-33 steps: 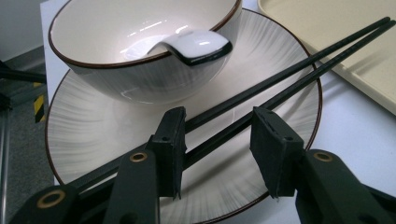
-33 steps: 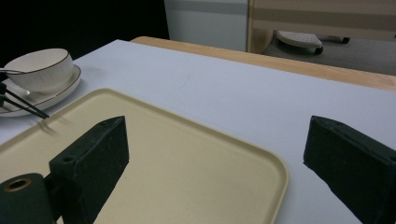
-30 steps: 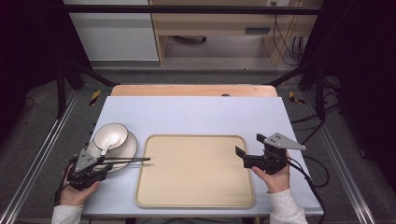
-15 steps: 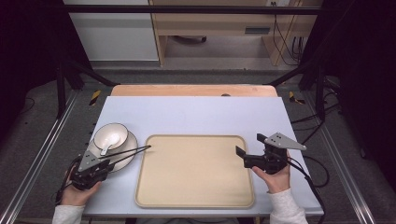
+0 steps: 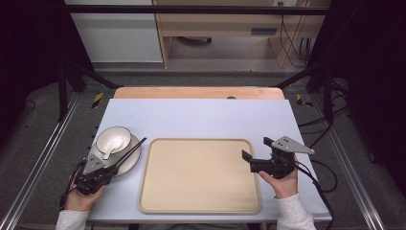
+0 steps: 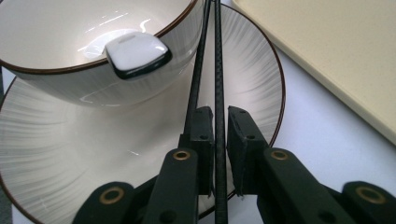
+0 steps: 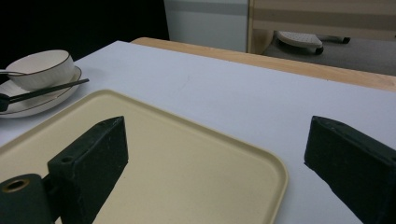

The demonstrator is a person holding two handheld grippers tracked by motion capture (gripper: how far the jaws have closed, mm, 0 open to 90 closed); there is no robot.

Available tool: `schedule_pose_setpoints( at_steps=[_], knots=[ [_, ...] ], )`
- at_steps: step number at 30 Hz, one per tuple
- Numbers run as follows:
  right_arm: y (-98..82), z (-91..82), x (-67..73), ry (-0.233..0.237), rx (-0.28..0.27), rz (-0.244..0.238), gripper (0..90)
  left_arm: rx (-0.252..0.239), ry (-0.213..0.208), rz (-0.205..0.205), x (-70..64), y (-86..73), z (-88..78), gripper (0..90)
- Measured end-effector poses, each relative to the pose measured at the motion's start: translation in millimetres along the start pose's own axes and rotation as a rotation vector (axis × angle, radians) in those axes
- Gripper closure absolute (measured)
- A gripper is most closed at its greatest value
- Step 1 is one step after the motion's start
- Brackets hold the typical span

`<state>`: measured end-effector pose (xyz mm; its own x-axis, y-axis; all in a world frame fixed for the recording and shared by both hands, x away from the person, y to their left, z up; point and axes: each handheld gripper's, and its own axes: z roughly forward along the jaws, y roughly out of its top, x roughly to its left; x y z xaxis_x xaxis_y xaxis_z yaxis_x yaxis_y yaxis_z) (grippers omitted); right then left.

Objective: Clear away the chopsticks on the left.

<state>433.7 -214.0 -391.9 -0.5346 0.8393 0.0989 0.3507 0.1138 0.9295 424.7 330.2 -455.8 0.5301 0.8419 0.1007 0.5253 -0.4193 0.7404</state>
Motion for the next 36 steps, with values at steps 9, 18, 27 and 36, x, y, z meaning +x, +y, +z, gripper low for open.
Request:
schedule_pose_setpoints(
  at_steps=[9, 18, 27, 36],
  knots=[
    [0.6, -0.8, -0.8, -0.003, -0.002, 0.002, 6.3, 0.022, -0.012, -0.044, -0.1, 3.8, 5.7, 83.9],
    [0.2, -0.5, -1.0, -0.006, 0.005, 0.001, 6.2, -0.001, -0.021, -0.05, -5.9, 6.1, 2.2, 85.3],
    [0.7, -1.3, -1.3, -0.008, -0.001, -0.002, 5.9, -0.055, -0.016, -0.083, -16.7, 11.6, -5.1, 85.5],
    [1.1, -2.2, -1.5, -0.029, 0.002, 0.002, 3.7, -0.101, -0.009, -0.124, -28.7, 17.9, -13.6, 85.5]
  ],
)
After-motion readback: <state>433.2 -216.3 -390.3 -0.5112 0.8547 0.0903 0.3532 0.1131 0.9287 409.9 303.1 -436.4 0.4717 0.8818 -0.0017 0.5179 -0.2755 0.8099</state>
